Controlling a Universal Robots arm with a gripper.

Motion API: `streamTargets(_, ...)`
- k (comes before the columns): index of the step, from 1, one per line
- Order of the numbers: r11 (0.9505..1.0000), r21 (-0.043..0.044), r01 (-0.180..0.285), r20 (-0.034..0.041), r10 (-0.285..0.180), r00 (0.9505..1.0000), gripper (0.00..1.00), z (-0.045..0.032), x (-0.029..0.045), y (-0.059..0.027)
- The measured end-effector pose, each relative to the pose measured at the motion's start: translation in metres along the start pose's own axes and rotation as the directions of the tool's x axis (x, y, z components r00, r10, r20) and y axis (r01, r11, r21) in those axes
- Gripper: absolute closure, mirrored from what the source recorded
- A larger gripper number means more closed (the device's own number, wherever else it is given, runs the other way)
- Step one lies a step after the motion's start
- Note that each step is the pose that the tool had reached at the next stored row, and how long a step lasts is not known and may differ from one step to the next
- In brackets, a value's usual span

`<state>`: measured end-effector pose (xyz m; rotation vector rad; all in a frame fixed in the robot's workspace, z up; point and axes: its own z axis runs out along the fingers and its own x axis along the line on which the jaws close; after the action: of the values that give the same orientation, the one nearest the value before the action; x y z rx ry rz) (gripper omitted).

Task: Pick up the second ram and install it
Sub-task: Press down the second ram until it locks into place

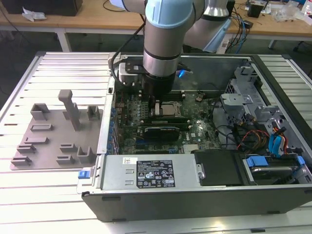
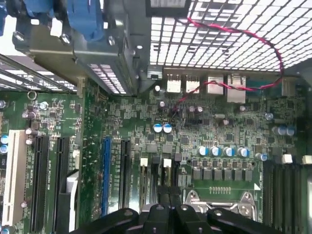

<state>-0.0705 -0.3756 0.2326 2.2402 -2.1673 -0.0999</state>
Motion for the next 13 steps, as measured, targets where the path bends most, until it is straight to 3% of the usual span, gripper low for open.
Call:
streamTargets(2,1.0000,-0.0057,0.000,0.0000,0.000,1.0000,0.92,-0.0010,0.0005,-0.0125)
streamTargets(3,0.9999,-0.0152,0.000,0.0002,0.000,1.0000,0.92,-0.0014,0.0009,-0.0242)
streamTargets(5,0.9997,-0.0254,-0.001,0.0004,0.001,1.0000,0.92,-0.0021,0.0014,-0.0395)
streamTargets(7,0.9997,-0.0261,-0.001,0.0003,0.001,1.0000,0.92,-0.0030,0.0015,-0.0430)
streamTargets(11,0.9997,-0.0260,-0.001,0.0004,0.001,1.0000,0.92,-0.0235,0.0008,-0.0418)
streamTargets(13,0.9997,-0.0259,-0.001,0.0005,0.001,1.0000,0.92,-0.0396,0.0003,-0.0408)
